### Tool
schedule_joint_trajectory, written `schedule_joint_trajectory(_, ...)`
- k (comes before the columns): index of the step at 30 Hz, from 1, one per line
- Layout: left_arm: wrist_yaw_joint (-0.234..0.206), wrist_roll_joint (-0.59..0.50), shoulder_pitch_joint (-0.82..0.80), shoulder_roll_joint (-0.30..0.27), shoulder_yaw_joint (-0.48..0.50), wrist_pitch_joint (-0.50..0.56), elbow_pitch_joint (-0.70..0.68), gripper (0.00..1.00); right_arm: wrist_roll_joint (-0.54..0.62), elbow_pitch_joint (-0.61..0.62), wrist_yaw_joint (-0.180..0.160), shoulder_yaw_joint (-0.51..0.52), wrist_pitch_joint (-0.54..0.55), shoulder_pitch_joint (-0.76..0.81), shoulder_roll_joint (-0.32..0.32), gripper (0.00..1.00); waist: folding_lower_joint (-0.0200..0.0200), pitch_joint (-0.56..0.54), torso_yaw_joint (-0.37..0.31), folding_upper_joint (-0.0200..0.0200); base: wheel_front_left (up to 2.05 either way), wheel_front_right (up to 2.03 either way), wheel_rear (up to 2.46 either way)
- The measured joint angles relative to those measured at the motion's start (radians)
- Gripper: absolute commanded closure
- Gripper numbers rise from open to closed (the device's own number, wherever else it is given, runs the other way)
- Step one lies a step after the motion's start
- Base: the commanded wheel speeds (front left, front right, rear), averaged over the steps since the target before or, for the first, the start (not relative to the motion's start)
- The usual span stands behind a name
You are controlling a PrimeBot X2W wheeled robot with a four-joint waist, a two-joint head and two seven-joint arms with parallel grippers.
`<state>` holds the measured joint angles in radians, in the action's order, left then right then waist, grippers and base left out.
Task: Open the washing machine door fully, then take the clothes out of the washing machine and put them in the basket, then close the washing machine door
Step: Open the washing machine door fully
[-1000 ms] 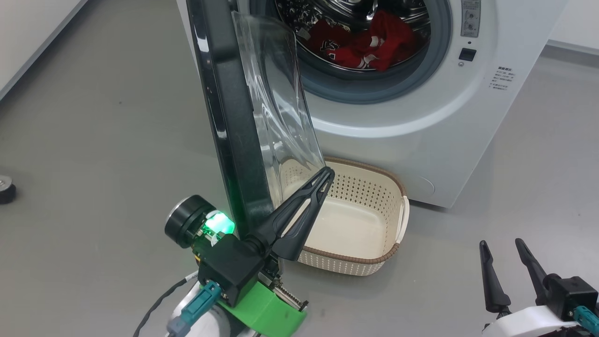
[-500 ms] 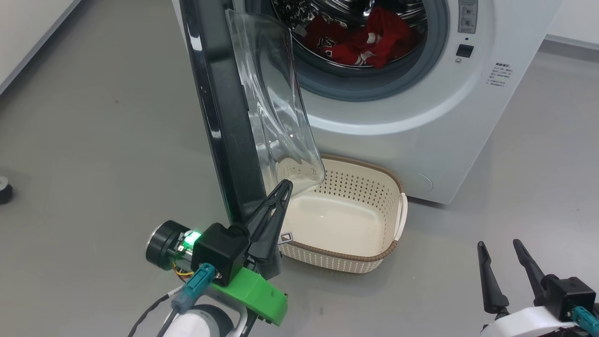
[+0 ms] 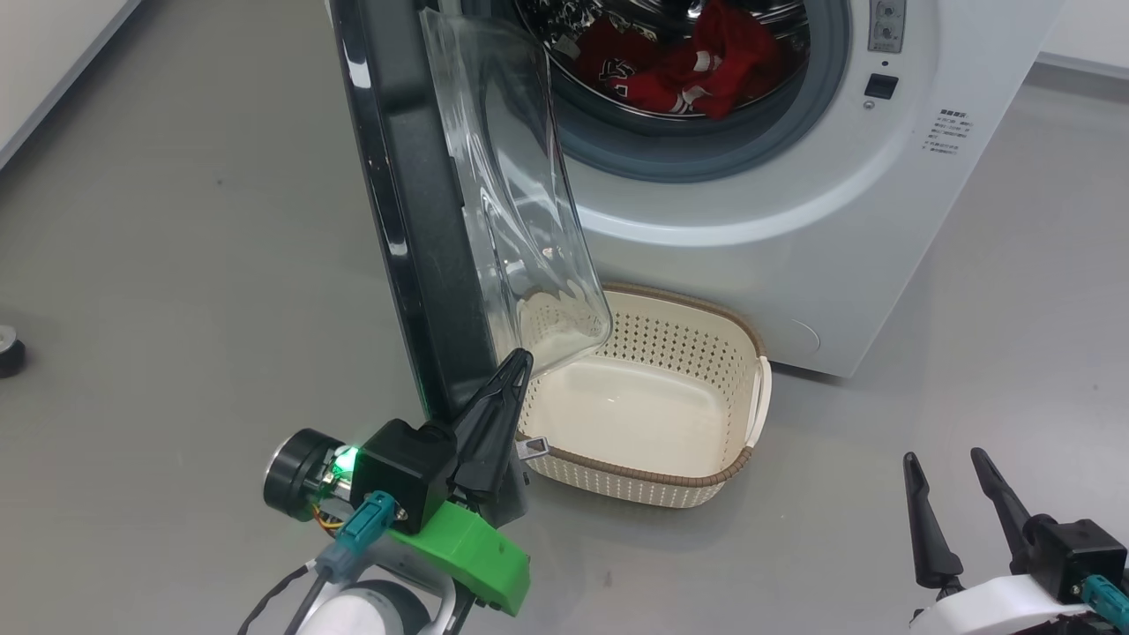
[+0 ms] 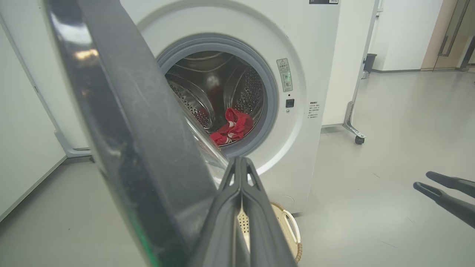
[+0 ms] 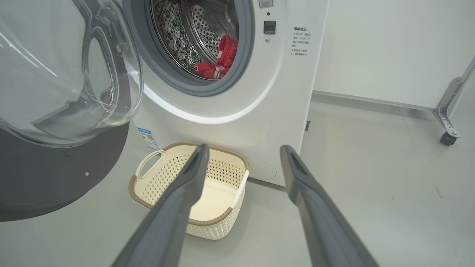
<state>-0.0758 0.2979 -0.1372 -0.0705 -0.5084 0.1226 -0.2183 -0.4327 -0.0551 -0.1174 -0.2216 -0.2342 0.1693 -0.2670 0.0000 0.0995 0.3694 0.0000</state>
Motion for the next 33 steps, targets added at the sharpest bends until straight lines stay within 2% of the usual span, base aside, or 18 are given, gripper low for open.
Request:
schedule_joint_trajectory(12, -0.015, 0.0, 0.017, 0.007, 0.023, 0.001, -0.005, 1.0, -0.001, -0.001, 0.0, 0.005, 0.0, -0.002, -0.001, 0.0, 0.0, 0.001, 0.018, 0.0, 0.0, 0.0, 0.0)
schedule_joint_trajectory(33, -0.025, -0.001, 0.06, 0.007, 0.09, 0.007, -0.006, 1.0, -0.001, -0.001, 0.001, 0.008, 0.0, -0.002, -0.005, 0.0, 0.0, -0.011, 0.089, 0.0, 0.0, 0.0, 0.0)
